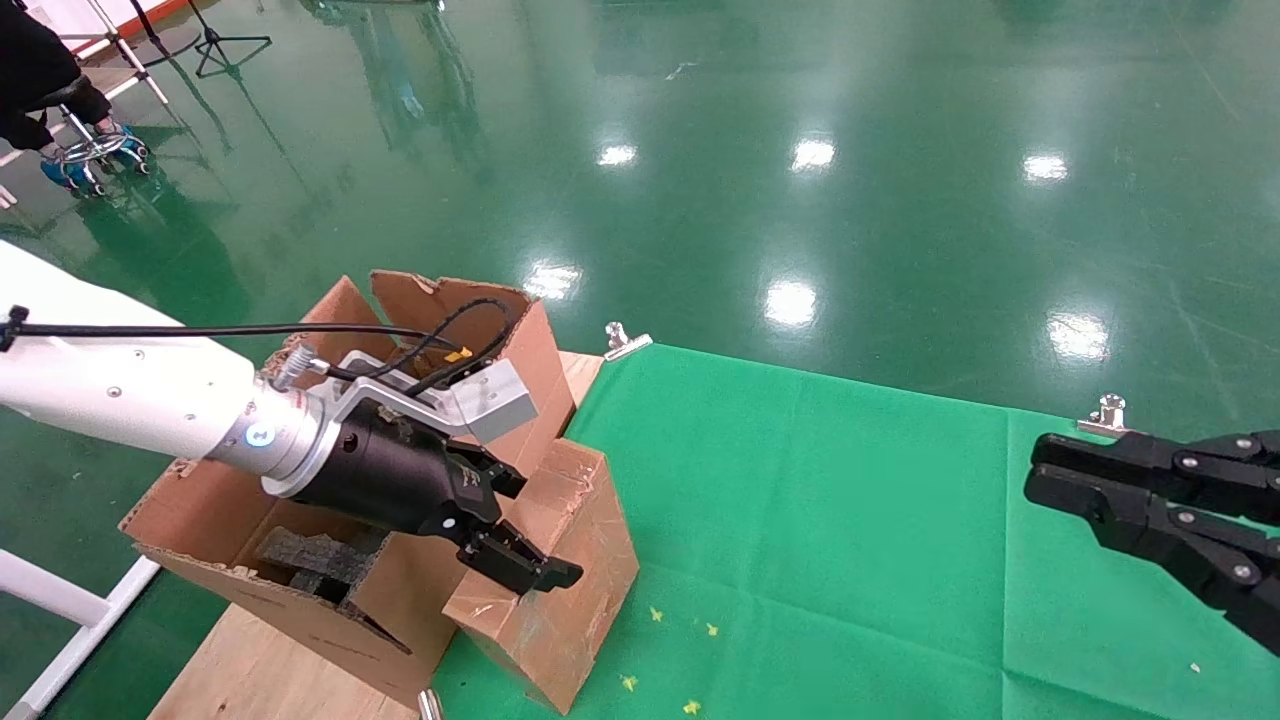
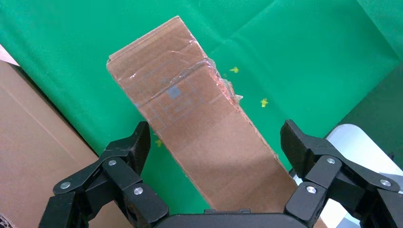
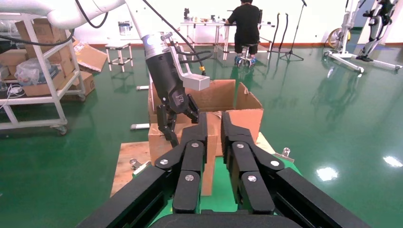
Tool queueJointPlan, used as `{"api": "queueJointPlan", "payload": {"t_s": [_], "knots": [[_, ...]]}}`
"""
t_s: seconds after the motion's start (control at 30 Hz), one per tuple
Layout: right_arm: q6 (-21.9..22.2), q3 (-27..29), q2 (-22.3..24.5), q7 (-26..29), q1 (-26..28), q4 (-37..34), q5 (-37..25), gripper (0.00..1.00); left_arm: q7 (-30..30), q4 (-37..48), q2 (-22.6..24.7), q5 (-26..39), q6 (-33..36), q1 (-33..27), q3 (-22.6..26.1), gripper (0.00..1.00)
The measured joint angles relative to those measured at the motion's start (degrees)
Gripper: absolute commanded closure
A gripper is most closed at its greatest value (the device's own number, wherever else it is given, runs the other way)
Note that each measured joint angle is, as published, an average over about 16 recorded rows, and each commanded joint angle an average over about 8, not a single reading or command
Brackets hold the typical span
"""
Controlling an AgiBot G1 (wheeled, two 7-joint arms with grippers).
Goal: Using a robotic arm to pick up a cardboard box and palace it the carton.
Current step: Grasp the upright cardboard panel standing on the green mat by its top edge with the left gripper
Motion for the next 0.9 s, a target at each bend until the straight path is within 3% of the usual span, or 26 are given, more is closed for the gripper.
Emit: {"api": "queueJointPlan", "payload": {"t_s": [0.9], "knots": [[0.0,0.0,0.0,0.0,0.0,0.0,0.0,0.00,0.9,1.0,-0.4,-1.3,0.2,-1.3,-1.1,1.00]]}}
